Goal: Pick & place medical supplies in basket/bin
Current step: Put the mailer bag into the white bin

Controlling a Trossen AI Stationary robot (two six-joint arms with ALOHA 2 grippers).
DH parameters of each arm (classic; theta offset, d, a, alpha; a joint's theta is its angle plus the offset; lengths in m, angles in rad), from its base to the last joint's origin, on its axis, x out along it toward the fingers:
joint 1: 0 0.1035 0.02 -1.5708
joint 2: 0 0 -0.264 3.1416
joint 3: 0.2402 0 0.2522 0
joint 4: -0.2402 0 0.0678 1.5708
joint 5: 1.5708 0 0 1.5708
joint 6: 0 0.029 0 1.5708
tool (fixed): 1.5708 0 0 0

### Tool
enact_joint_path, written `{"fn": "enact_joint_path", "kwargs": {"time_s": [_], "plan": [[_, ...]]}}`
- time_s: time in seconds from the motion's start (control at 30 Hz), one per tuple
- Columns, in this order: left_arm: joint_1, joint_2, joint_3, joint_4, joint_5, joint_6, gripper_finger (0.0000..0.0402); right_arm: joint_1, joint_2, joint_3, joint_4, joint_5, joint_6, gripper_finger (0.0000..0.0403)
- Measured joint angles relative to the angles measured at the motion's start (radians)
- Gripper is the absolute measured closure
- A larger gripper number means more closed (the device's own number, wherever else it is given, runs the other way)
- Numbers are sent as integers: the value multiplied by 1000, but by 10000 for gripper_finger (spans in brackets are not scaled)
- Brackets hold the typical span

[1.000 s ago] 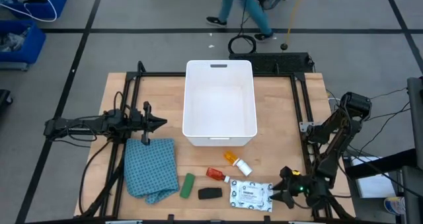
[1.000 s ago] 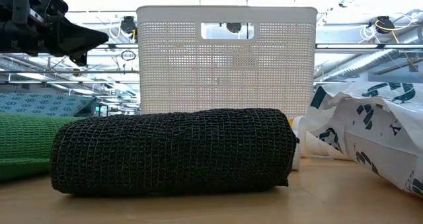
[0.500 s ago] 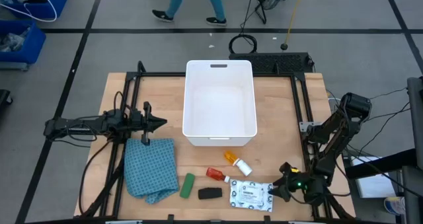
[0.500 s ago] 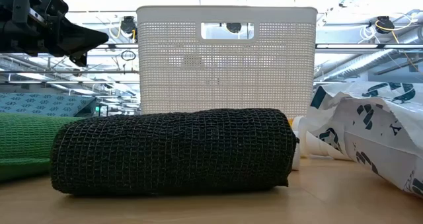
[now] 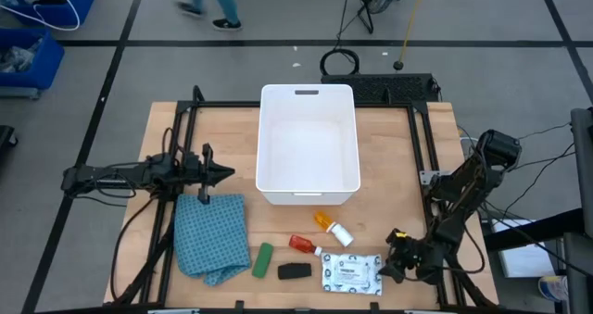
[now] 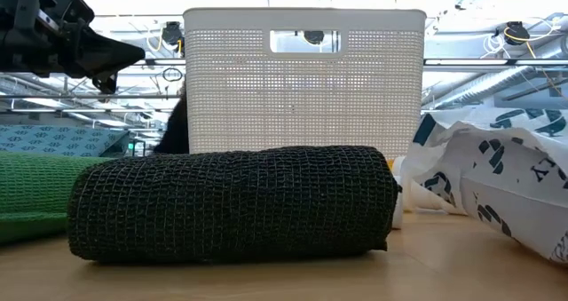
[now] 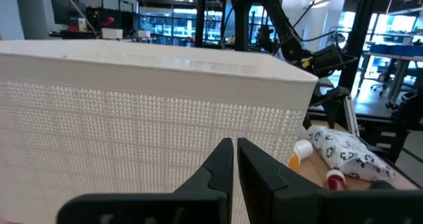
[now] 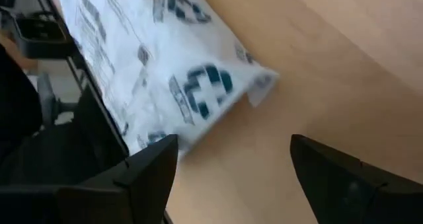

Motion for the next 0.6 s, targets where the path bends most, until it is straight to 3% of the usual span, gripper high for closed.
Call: {"fn": "enact_joint_path", "kwargs": {"time_s": [0.3,0.6], "plan": [[0,0,0,-24,0,-24,378,11,0,0,65,155,-30,122],[0,0,0,-23,0,-23,378,-34,43,0,70,97,-46,122]]}}
